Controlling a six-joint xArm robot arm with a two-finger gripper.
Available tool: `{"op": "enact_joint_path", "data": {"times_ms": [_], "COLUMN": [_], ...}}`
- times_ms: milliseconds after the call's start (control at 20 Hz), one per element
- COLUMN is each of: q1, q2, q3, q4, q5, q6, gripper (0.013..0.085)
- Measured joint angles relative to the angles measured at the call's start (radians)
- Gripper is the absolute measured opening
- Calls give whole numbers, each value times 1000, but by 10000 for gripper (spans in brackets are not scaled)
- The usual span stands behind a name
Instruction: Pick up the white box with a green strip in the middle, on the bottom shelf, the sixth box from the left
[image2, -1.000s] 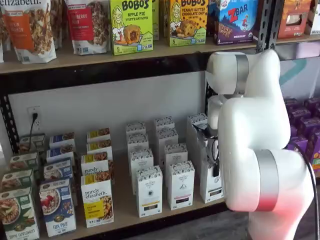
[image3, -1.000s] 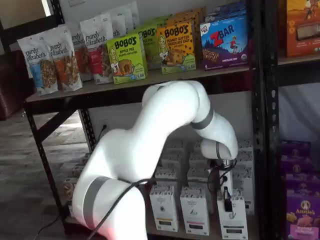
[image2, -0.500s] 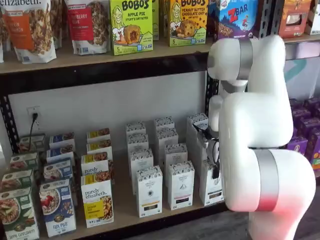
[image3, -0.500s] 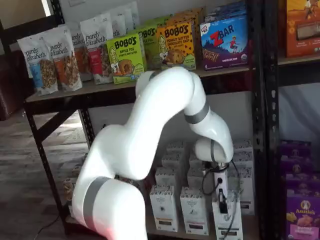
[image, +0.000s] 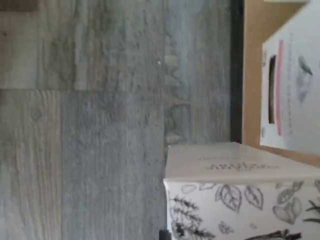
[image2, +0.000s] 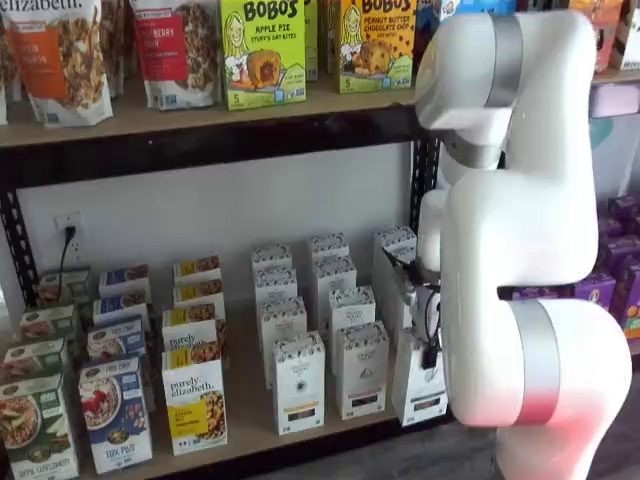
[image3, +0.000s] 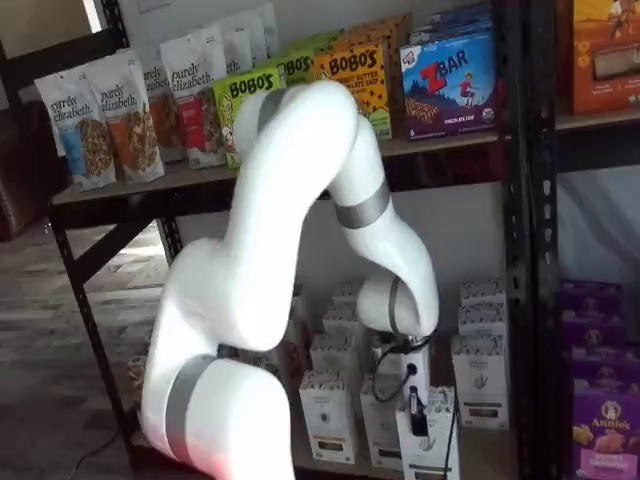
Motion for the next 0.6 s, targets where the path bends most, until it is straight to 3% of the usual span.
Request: {"op": "enact_joint_path", "data": {"times_ms": [350, 400, 500, 600], "q1": [17, 22, 39, 50], "q2": [-239, -272, -348, -411], "q3": [312, 350, 424, 477], "q4": [-88, -78, -5, 38], "q5": [-108, -119, -128, -125], "q6": [102, 96, 42, 12], "gripper": [530, 530, 530, 530]}}
